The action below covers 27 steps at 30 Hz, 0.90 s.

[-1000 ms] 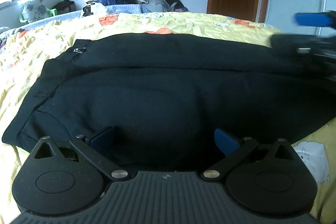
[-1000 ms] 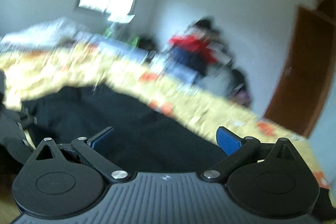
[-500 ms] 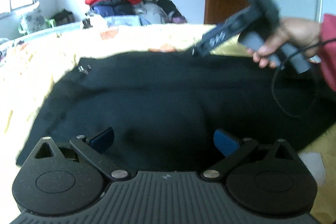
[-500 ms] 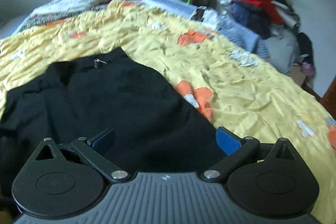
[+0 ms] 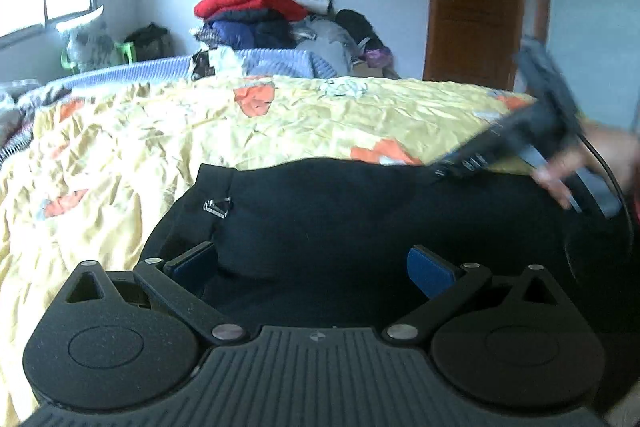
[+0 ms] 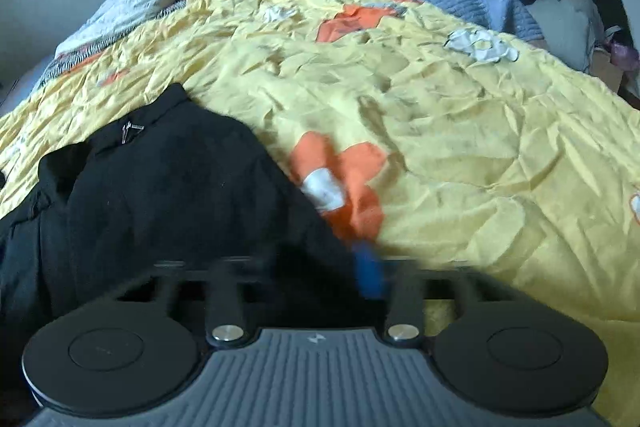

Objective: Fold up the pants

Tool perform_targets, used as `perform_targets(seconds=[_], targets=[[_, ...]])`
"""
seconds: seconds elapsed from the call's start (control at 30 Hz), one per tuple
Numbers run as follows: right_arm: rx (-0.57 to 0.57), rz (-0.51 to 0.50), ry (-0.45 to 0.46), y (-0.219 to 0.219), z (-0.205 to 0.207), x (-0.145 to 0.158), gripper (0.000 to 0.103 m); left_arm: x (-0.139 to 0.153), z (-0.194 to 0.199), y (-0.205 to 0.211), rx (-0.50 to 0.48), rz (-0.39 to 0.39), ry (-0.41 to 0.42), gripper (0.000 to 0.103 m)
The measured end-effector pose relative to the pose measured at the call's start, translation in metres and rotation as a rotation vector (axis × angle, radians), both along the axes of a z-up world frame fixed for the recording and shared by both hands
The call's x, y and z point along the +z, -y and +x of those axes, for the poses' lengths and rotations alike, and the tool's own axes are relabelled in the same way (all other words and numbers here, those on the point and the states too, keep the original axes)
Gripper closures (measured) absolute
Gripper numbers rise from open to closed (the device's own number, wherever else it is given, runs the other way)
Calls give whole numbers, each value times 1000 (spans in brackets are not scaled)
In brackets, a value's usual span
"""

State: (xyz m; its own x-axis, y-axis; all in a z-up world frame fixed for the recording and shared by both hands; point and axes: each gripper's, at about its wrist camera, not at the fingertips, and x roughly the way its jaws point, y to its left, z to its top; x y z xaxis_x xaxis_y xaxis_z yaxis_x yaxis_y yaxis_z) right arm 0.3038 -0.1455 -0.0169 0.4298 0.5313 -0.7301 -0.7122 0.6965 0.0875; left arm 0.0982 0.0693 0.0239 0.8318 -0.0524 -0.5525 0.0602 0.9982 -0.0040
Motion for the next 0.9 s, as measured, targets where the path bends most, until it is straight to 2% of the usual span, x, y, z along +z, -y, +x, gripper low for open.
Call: perform_targets(seconds=[0.07,0.13,0.23,0.3,0.37,0.53,0.63,0.7,0.73,0.8,0.83,0.87,0.9], targets=[[28,-33,72,-1,-12,5,97,0,21,-7,24,-32,-43,1],[65,-76,153,-4,-31,9,97,2,44,-17,51,-105,-76,1],[153,-149,296,-11,-74,16,97,0,79,-37,62,-292,-176,1],[217,-205,379,-16,-104,17,99,-3,101,-51,76,-448,-262,2],[266,-249,440,-19,-128,17,99,-4,116,-59,75,-555,-307,1],[361,-309,503,-24,-159,13,99,-11,149,-68,145,-631,-359,2],[349,-311,493,-23,-153,13,99,-22,165,-71,184,-699,-419,2],[295,-253,479,-14,-140,20,98,-21,163,-70,196,-692,-408,2],[268,-219,459,-9,-131,25,95,-19,160,-69,190,-682,-397,2],[218,-160,346,0,-97,32,83,-18,159,-67,189,-671,-390,2],[181,-136,313,4,-80,33,66,-17,158,-67,189,-670,-390,1],[154,-111,265,7,-64,33,55,-16,158,-67,186,-671,-389,1],[127,-78,195,10,-44,31,34,-15,157,-68,184,-670,-385,1]])
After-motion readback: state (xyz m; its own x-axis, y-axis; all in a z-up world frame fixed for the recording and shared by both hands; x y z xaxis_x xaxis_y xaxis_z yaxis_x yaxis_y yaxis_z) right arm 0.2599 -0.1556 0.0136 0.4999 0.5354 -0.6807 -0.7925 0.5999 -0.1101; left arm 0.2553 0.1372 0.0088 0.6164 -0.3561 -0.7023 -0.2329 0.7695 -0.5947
